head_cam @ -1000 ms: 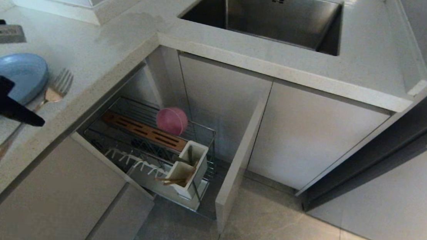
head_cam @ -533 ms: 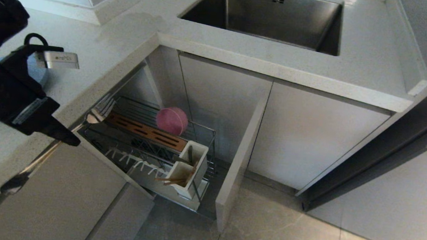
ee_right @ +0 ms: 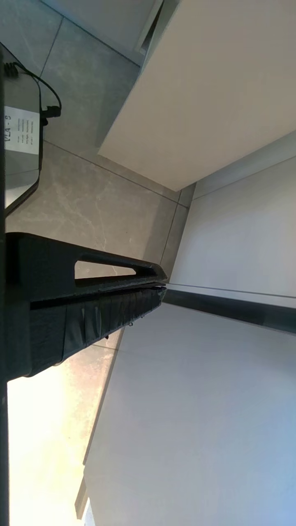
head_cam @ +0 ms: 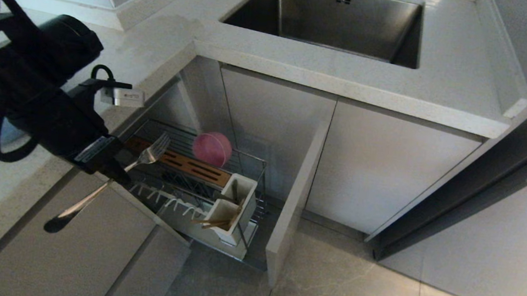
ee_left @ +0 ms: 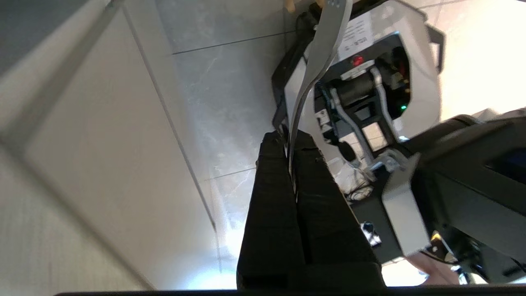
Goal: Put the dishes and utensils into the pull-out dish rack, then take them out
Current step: Pick up the fork and place it in the cupboard
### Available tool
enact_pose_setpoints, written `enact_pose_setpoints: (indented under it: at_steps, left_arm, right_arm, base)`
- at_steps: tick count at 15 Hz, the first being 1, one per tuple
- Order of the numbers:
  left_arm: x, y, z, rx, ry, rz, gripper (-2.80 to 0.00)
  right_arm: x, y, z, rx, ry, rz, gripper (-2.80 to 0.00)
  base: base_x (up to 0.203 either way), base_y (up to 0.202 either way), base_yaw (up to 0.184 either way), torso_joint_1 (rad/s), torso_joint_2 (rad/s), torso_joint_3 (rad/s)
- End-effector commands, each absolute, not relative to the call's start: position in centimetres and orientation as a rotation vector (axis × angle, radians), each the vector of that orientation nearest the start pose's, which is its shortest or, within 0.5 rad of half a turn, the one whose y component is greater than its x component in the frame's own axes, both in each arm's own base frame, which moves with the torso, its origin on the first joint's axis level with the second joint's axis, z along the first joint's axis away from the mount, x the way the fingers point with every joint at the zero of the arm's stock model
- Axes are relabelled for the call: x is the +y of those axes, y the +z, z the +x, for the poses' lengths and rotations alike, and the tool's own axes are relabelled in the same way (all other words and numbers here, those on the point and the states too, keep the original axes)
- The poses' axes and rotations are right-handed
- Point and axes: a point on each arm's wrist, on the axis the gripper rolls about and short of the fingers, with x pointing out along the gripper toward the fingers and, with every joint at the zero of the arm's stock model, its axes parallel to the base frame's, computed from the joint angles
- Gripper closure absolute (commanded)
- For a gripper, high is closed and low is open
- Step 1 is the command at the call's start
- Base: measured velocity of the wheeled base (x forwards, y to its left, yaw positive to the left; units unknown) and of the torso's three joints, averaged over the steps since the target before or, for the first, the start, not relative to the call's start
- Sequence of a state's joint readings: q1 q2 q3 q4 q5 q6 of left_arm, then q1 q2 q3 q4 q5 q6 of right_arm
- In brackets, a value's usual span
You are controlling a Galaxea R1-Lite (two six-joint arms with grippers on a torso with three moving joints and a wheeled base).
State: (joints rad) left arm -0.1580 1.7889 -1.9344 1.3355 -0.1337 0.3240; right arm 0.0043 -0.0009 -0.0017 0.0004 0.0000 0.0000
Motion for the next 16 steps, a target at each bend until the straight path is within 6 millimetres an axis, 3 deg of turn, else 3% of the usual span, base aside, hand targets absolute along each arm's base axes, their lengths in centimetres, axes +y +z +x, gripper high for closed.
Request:
enact_pose_setpoints:
  at_steps: [1,7,11,16]
  left_arm:
    - [-5.2,28.1,28.0,1.196,-0.462,0.310,0.00]
    - [-8.0,26.7,29.3,1.193,-0.514,0.376,0.00]
    - [-10.9,24.9,30.7,1.200,-0.524,0.464,0.00]
    - [-11.9,22.3,32.4,1.266,-0.468,0.546,0.00]
  right_arm:
    - [0.0,7.6,-2.3,-0.001,0.005,0.000,0.00]
    - [0.0,7.6,-2.3,-0.002,0.005,0.000,0.00]
    - [0.0,7.6,-2.3,0.000,0.005,0.000,0.00]
    - [0.0,7.6,-2.3,0.000,0.005,0.000,0.00]
  base:
    - [0.000,0.000,0.000,0.000,0.00,0.000]
    - [0.000,0.000,0.000,0.000,0.00,0.000]
    - [0.000,0.000,0.000,0.000,0.00,0.000]
    - [0.000,0.000,0.000,0.000,0.00,0.000]
